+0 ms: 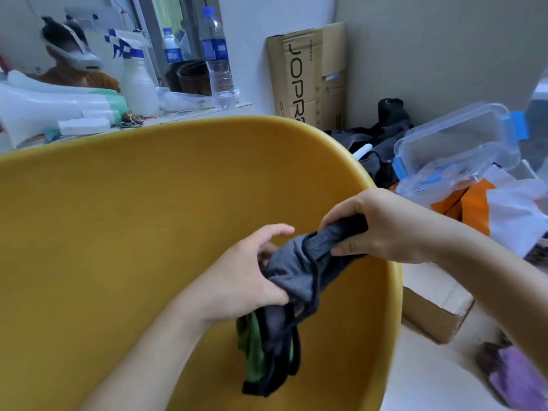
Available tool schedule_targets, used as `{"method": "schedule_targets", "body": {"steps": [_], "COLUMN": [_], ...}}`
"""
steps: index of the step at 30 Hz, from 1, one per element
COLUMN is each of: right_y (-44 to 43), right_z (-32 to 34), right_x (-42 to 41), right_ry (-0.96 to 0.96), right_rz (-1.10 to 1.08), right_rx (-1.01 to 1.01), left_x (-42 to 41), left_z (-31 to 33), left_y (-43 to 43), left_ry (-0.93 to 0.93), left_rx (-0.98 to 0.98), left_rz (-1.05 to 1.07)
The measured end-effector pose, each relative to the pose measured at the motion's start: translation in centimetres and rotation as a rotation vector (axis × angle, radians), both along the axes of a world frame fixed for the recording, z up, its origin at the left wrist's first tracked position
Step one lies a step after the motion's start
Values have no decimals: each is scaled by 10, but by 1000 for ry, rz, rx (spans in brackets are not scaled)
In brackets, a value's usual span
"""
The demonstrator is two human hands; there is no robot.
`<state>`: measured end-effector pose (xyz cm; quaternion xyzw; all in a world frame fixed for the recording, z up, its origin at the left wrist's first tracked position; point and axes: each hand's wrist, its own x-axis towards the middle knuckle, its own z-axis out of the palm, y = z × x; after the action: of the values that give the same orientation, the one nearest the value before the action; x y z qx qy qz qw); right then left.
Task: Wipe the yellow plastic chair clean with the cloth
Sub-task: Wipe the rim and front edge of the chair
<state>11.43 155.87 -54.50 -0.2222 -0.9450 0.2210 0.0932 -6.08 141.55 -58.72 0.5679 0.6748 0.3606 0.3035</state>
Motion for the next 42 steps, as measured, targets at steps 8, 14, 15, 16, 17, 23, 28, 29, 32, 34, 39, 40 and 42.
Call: {"method": "schedule_targets", "body": {"steps": [8, 14, 15, 16, 17, 23, 28, 29, 32, 34, 39, 40, 42], "right_y": [11, 0, 0, 0, 1, 5, -17, -22, -26, -20, -38, -42, -46], "right_z": [0, 9, 16, 24, 30, 17, -32, -47, -70, -72, -97, -99, -91], "right_x": [-12, -30, -31, -34, -39, -78, -76, -74, -71, -80, -107, -108, -103], "right_ry": [363, 505, 546, 582, 594, 238, -12, -169, -610, -576, -587, -585, -500], "right_rz": [44, 86, 112, 143, 151, -50, 163, 232, 310, 266, 140, 136, 95], "right_rx": [-278, -560, -696, -844, -959, -126, 394, 452, 329, 145, 435, 403, 163], "left_x": [-19, -32, -38, -45, -53, -90, -105, -104, -93, -74, -37, -34, -32], "left_z": [-6, 35, 46, 58, 68, 47, -21, -34, -62, -68, -105, -110, -108], "left_y": [-35, -41, -44, -47, -47, -35, -63, -67, -70, -61, -40, -40, -42], "left_ry": [-141, -512, -547, -570, -553, -39, 223, 319, 487, 467, 545, 524, 395], "left_rx": [173, 397, 429, 453, 455, 240, 4, -109, -255, -171, -174, -196, -113], "left_rz": [334, 388, 347, 307, 281, 393, 315, 247, 191, 258, 139, 151, 204]}}
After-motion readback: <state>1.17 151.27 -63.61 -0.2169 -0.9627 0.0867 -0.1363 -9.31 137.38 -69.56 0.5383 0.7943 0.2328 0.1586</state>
